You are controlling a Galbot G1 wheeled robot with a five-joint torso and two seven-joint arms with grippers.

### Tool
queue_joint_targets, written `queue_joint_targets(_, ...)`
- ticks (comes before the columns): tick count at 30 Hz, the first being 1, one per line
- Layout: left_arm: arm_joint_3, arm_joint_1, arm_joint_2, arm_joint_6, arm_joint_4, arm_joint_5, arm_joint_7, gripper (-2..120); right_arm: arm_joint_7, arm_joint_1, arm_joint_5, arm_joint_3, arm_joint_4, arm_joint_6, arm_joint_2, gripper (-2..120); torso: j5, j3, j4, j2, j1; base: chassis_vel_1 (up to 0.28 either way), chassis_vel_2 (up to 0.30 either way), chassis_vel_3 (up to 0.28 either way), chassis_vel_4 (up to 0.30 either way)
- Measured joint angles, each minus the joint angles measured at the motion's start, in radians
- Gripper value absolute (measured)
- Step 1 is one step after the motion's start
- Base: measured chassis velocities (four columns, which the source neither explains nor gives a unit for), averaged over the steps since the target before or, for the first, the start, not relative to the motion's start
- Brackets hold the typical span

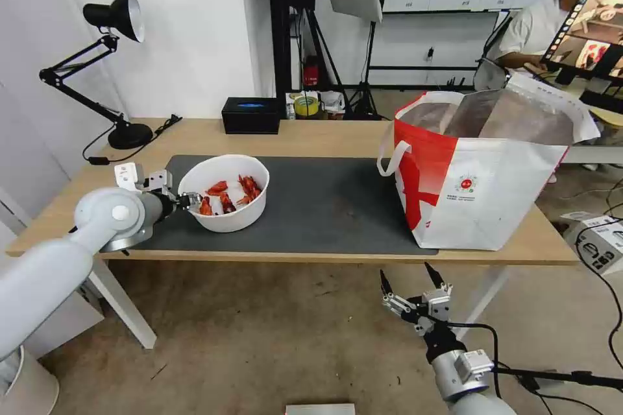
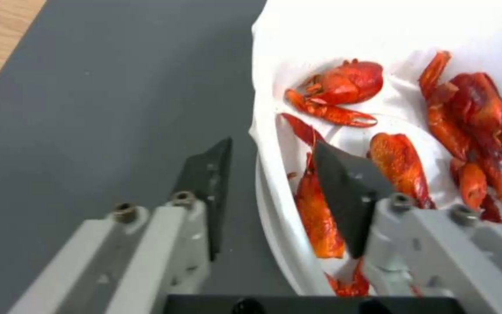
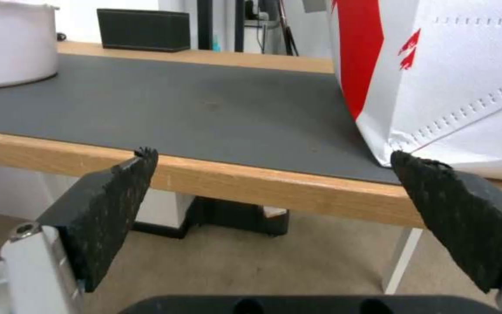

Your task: Pick up the trash from the table and place it into the takeout bag.

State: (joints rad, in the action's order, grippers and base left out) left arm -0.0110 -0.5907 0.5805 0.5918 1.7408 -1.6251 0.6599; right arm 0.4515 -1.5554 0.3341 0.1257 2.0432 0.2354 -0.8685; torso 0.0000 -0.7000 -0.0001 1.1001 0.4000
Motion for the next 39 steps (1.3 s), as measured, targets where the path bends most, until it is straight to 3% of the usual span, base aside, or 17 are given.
queue_joint_targets(3,0.001,-0.006,-0.005,-0.001,0.004,-0.001,0.000,32,0.000,0.000,0.000,0.000,0.000,0.000,0.000,100,0.0000,0.000,0.0000,0.000,0.000,0.000,0.000,0.000,0.000)
queue_joint_targets(10,0.040,-0.047,-0.015,-0.022,0.034,-0.005,0.000,1,0.000,0.000,0.000,0.000,0.000,0.000,0.000,100,-0.0001,0.000,0.0001,0.000,0.000,0.000,0.000,0.000,0.000)
queue_joint_targets(24,0.100,-0.072,-0.051,-0.109,0.142,-0.041,-0.002,0,0.000,0.000,0.000,0.000,0.000,0.000,0.000,100,-0.0001,0.000,0.0002,0.000,0.000,0.000,0.000,0.000,0.000)
queue_joint_targets(31,0.077,0.038,-0.055,-0.128,0.181,-0.099,-0.001,0,0.000,0.000,0.000,0.000,0.000,0.000,0.000,100,0.0000,0.000,0.0001,0.000,0.000,0.000,0.000,0.000,0.000)
queue_joint_targets(39,-0.067,0.310,-0.005,-0.134,0.119,-0.172,0.006,0,0.000,0.000,0.000,0.000,0.000,0.000,0.000,100,0.0002,0.000,0.0001,0.000,0.000,0.000,0.000,0.000,0.000)
